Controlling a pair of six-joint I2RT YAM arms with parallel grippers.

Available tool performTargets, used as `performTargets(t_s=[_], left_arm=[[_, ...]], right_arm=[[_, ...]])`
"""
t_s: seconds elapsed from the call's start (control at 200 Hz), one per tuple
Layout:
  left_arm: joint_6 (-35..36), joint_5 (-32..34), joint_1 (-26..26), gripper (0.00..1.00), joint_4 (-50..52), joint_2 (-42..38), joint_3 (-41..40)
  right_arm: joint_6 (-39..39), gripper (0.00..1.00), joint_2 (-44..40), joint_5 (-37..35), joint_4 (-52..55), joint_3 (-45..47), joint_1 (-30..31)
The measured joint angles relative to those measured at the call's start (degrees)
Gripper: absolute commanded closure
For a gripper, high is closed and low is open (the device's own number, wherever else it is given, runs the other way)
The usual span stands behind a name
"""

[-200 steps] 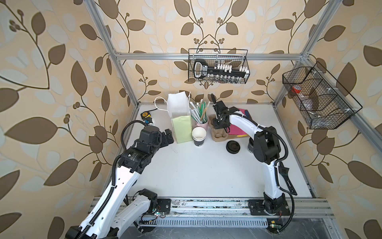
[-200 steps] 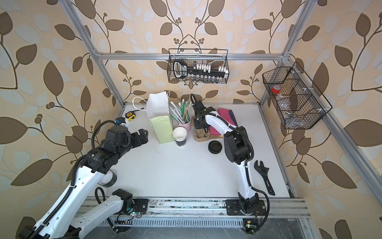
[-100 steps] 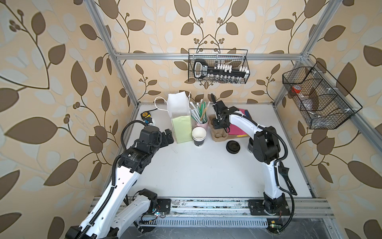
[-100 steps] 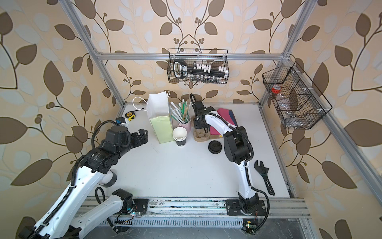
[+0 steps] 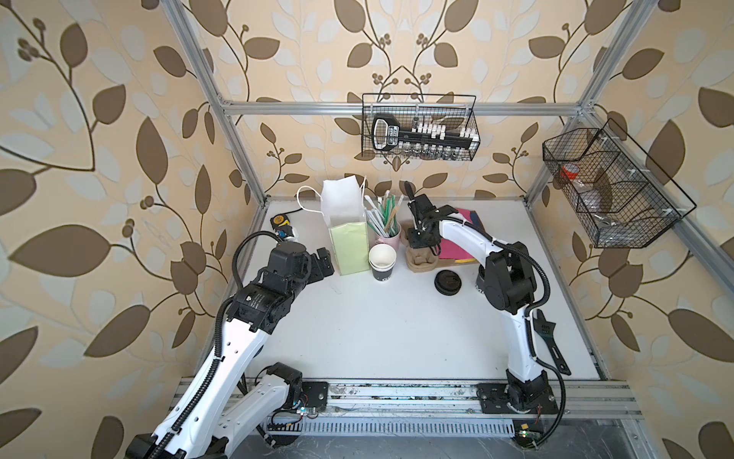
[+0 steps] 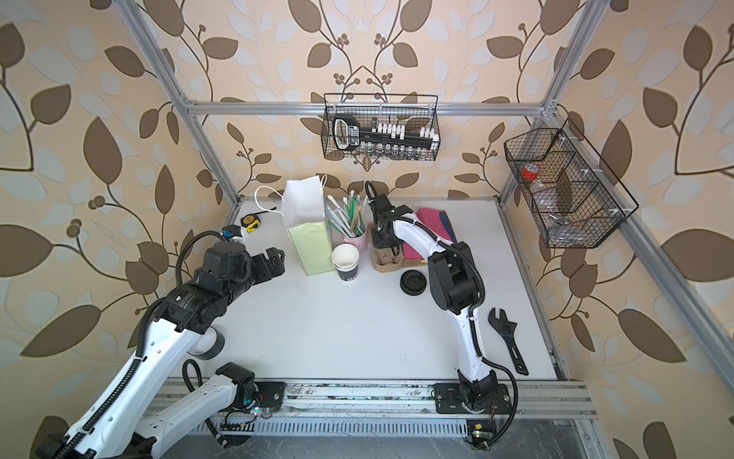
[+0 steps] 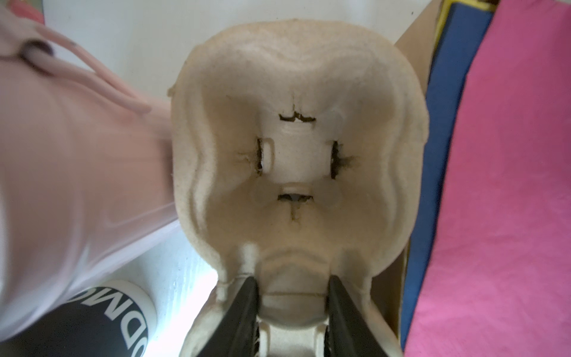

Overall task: Pack a coffee takeout order
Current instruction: Pick up the cup tray from the cup tray.

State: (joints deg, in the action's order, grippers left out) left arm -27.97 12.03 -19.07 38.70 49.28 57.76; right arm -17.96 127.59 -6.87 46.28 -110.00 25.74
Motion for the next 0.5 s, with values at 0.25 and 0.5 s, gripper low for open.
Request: performTargets(t_s=[0.25,0.5], left_arm=[[0.0,0.0,0.0,0.01,0.0,0.0,0.0],[0.0,0.0,0.0,0.01,0.0,0.0,0.0]], right_arm=[[-0.2,0.69,0.0,-0.2,0.0,-0.1,0.1],[-0.4,0.68,-0.9,-1.5,0.8,-0.2,0.6]])
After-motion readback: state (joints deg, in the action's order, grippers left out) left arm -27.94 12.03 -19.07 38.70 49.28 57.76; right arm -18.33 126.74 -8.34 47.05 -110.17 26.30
